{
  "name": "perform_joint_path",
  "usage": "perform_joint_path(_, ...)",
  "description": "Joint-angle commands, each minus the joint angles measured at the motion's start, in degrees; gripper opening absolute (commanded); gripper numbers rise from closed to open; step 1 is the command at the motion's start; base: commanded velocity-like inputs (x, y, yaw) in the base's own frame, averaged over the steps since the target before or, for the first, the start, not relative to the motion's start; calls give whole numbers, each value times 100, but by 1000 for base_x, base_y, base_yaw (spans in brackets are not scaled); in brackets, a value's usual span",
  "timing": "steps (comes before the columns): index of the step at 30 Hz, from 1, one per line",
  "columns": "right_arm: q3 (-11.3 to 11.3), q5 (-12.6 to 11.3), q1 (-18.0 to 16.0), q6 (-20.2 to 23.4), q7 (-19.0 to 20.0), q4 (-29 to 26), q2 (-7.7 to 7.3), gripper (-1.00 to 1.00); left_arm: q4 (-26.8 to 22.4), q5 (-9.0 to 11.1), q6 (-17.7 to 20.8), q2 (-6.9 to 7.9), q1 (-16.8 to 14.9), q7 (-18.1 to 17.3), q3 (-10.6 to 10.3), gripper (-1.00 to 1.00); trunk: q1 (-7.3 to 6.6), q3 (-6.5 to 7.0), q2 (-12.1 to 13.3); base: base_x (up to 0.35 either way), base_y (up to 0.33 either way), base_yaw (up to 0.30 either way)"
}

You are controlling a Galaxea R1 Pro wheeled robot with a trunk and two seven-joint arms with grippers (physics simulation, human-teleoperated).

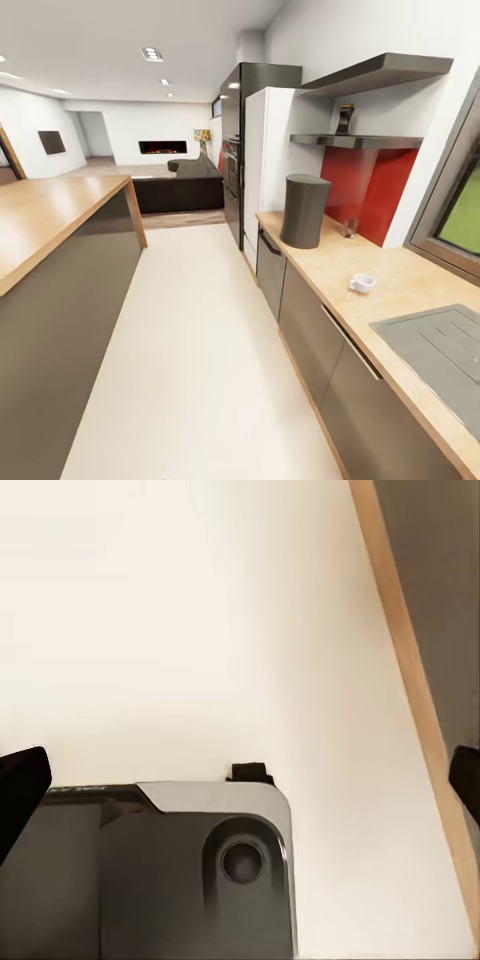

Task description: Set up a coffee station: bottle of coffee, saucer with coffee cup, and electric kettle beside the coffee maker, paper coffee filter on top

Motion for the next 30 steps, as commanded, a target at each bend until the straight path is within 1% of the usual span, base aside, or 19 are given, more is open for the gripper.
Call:
perform_joint_path(1,-8,-6,-2,0,-2,-6,2,100,3,2,-17,2,-3,-5,1,100,0,-15,-11,-233,235,-292)
perform_joint_path(5,-8,-6,-2,0,-2,-6,-3,100,3,2,-16,3,-3,-5,1,100,0,-29,-11,-232,231,-292)
perform_joint_path(8,-8,-6,-2,0,-2,-6,-6,100,3,2,-15,7,-3,-5,1,100,0,-39,-11,-114,109,-292)
perform_joint_path(23,-8,-6,-2,0,-2,-6,-7,100,3,-7,-18,0,-3,-14,-7,100,0,-91,-11,-9,9,-292)
perform_joint_path(30,-8,-6,-2,0,-2,-6,-7,100,3,-7,-15,0,-3,-14,-5,100,-153,10,269,0,0,-292)
